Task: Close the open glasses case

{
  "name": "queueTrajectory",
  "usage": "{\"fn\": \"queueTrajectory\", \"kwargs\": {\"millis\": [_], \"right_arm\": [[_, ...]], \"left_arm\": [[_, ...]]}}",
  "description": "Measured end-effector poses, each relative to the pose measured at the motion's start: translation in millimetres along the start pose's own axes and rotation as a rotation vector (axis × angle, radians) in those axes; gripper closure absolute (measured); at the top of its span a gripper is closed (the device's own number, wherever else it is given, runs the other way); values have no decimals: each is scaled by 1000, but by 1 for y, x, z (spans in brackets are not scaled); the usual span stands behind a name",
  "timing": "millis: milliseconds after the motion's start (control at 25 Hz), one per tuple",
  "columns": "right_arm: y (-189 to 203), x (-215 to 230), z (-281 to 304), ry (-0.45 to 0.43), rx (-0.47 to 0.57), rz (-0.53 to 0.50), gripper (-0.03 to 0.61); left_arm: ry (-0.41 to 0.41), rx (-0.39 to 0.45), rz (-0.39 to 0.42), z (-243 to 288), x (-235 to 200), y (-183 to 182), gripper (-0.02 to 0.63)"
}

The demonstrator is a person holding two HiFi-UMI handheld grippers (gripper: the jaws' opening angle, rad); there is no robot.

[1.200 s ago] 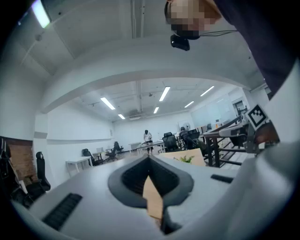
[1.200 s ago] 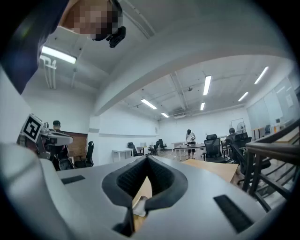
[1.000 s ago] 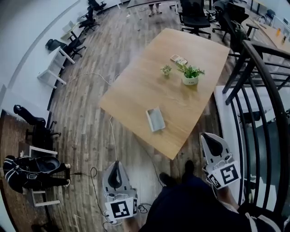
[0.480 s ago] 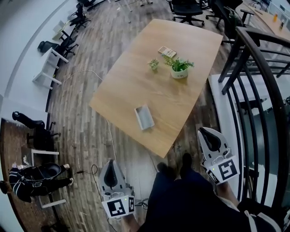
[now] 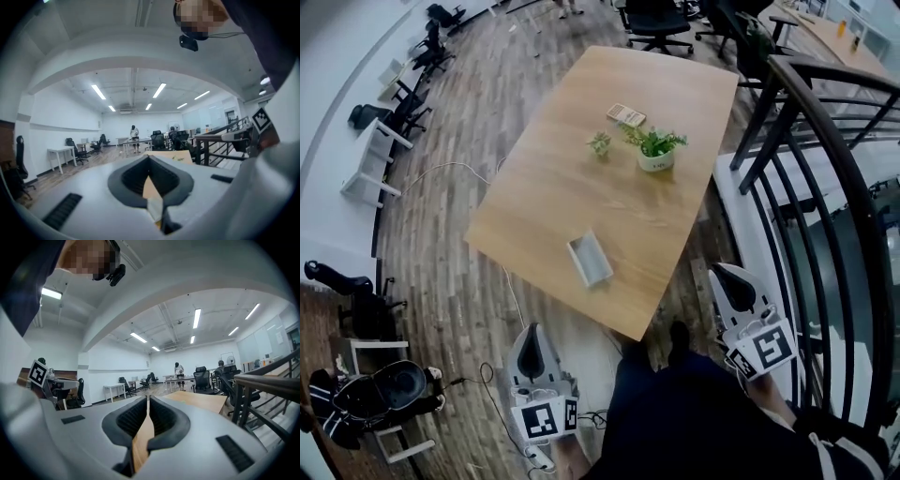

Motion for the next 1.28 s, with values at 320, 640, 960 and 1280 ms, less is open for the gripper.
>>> {"fn": "queueTrajectory", "kwargs": {"millis": [320, 640, 960, 1280], "right_arm": [[-33, -46, 55, 27, -8, -57, 565], [-53, -110, 124, -82, -4, -53, 565], [-56, -90, 165, -128, -10, -45, 565], [-44, -62, 180, -141, -32, -53, 563]], "left_arm": [[170, 29, -73, 38, -45, 14, 615], [277, -8, -140, 56, -97, 37, 615], [43, -6, -89, 67, -104, 18, 615], [41, -21, -72, 83, -87, 10, 615]]}}
Point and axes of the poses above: the fingertips, and each gripper's own axes: z forward along the fingers, x to its right, y out of its underside, the point moved 10 cm from there along -z, backward along the fingers, and after that the axes turned 10 degrees about -x, right-handed, at the moved point
